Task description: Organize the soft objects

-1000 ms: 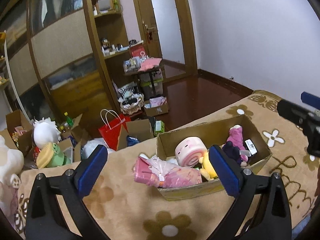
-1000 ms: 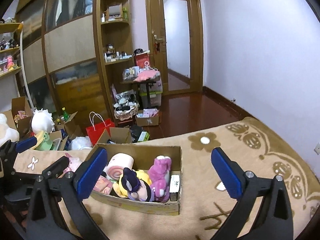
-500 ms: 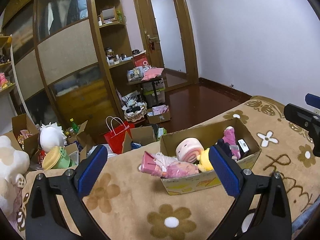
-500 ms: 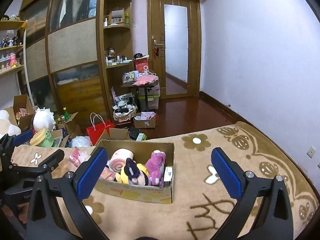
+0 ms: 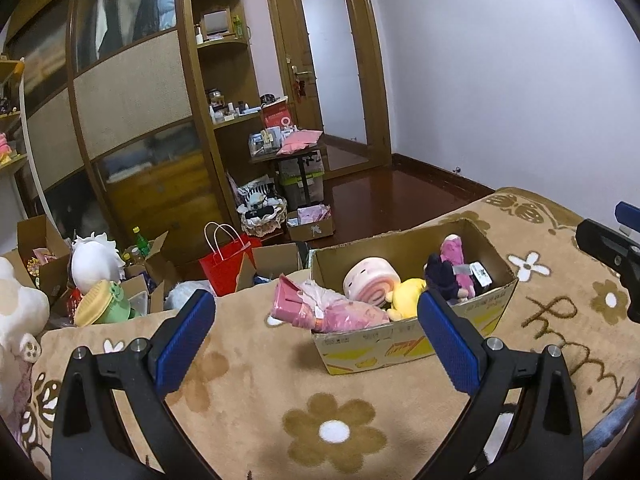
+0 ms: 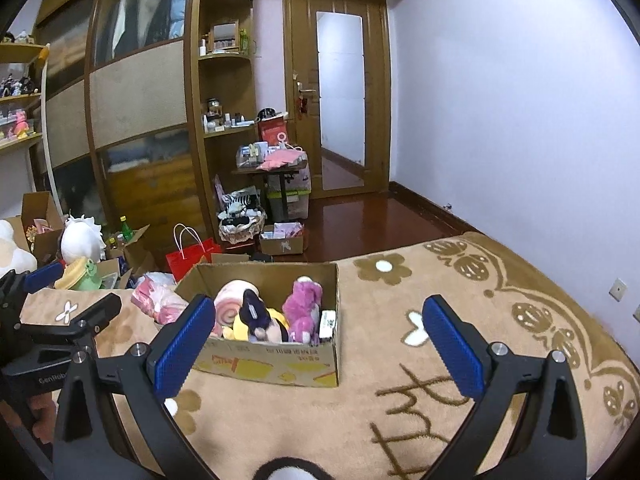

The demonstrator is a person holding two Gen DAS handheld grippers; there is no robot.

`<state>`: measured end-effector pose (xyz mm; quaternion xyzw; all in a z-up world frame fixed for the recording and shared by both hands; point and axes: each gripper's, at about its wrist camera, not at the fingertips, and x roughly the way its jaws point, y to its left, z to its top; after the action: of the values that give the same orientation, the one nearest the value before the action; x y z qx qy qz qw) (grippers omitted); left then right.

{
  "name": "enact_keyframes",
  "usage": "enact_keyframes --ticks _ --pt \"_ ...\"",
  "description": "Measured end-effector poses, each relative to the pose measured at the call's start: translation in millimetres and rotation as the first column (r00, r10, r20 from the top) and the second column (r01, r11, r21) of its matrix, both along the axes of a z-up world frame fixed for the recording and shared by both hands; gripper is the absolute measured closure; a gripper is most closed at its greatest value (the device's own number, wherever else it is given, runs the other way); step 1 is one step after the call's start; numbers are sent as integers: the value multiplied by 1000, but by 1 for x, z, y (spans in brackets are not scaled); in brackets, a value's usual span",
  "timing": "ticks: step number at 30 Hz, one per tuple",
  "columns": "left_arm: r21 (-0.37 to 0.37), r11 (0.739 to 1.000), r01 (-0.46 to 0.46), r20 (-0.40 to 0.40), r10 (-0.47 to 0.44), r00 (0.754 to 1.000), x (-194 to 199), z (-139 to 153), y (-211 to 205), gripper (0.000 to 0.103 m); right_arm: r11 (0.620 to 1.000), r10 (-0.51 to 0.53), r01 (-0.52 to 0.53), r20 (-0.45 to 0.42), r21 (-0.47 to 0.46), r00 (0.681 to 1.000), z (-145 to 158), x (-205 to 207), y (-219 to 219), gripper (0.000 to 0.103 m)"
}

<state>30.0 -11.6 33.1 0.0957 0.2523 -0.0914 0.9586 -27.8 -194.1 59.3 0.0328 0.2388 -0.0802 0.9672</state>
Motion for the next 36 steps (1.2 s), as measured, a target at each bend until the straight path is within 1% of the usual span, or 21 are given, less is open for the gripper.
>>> enact_keyframes --ticks 5,10,16,22,31,33,36 --pt "-3 1000 7 -13 -7 1000 3 -11 -1 3 1000 -16 17 -4 25 1000 -16 -1 -8 0" --pt "17 1000 14 -16 -14 1000 4 -18 -5 3 999 -32 32 -17 7 999 -27 -1 -11 0" --pt "12 1000 16 -29 -16 999 5 -24 -4 3 999 -49 50 -19 17 999 -36 -1 -19 0" --pt "0 1000 11 -13 -11 1000 4 -30 -2 3 998 -54 54 -8 30 998 -41 -2 -22 0" --pt "-23 1000 -18 4 18 1000 6 -26 4 3 998 -50 50 -11 24 999 -42 0 -22 0" --pt "-34 999 -2 0 2 1000 5 -25 4 3 998 -50 50 -11 24 999 -42 0 -21 0" --pt "-30 1000 -10 7 10 1000 4 -25 4 3 998 -58 58 3 12 998 -41 0 -21 0"
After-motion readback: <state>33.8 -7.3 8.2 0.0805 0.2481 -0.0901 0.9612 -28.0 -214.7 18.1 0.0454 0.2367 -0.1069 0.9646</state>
